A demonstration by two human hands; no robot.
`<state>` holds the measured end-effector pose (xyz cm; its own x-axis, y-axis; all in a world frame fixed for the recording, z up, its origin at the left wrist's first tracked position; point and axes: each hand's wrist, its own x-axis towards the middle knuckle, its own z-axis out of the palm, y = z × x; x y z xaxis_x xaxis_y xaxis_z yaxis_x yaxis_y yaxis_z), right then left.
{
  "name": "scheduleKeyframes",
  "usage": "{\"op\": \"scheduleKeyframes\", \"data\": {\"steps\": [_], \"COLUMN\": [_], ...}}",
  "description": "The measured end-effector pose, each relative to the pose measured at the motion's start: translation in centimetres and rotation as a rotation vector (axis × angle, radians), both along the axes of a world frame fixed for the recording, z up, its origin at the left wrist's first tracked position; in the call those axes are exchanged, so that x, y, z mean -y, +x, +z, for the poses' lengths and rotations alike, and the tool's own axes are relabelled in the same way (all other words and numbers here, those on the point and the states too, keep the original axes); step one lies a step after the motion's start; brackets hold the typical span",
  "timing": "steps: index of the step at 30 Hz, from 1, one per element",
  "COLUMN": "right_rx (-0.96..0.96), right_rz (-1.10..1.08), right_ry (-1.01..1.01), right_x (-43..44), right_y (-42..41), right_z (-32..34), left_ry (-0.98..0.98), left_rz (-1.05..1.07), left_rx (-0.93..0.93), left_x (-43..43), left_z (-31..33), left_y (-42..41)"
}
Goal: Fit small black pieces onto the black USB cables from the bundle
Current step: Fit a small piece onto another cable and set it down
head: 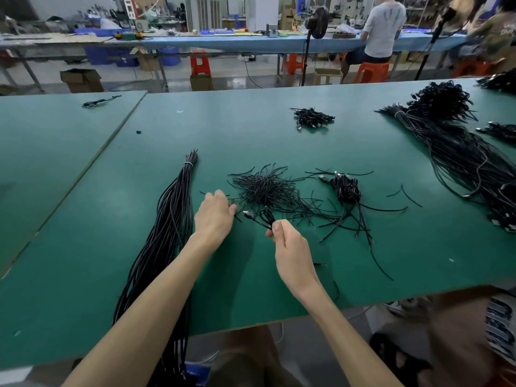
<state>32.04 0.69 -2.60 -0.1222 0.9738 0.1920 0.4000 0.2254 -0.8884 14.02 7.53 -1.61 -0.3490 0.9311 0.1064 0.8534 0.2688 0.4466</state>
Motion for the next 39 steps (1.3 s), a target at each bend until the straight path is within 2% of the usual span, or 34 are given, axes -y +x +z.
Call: {"op": "scheduleKeyframes", "data": {"steps": [8,12,14,17,18,19,22,28,34,39], "right_rx": [0.019,0.011,0.016,0.014,0.016,0.019,0.022,-0.020,0.021,-0.020], "right_rz": [0.006,0.004,0.004,0.002,0.000,-0.001,-0.006,-0.003,-0.001,-0.017], "right_ry": [-0.011,-0.005,-0.009,-0.002,0.002,0.005,0.015,0.007,0.065,0.089], "right_x": [0.0,0.0,-0.1,-0.1,-0.1,-0.1,-0.1,-0.2,-0.1,0.0], "right_y": [0.1,0.0,0.0,0.0,0.0,0.0,-0.1,-0.1,-0.1,0.0], "right_z": [0.0,-0.1,-0.1,-0.1,-0.1,-0.1,-0.1,-0.3,-0.3,-0.1], "left_ry": [-0.103,-0.030,0.070,0.122,0.103,0.074,-0.008,0.008,0.130,0.056], "left_rz": [-0.066,-0.030,-0.009,-0.087,-0.160,-0.236,-0.343,-0.186,-0.081,-0.124], "left_rx": [-0.232,-0.188,0.022,0.729,0.917,1.022,1.130,1.253,1.208,1.226], "left_x": [0.2,1.6,2.4,4.4,5.2,6.0,7.7,7.6,7.1,6.7], "left_z": [1.1,1.1,1.3,2.3,2.6,2.6,1.8,0.4,0.4,1.0], "left_y": [0.0,-0.5,-1.3,-1.6,-1.3,-0.9,1.1,4.3,5.1,4.6]}}
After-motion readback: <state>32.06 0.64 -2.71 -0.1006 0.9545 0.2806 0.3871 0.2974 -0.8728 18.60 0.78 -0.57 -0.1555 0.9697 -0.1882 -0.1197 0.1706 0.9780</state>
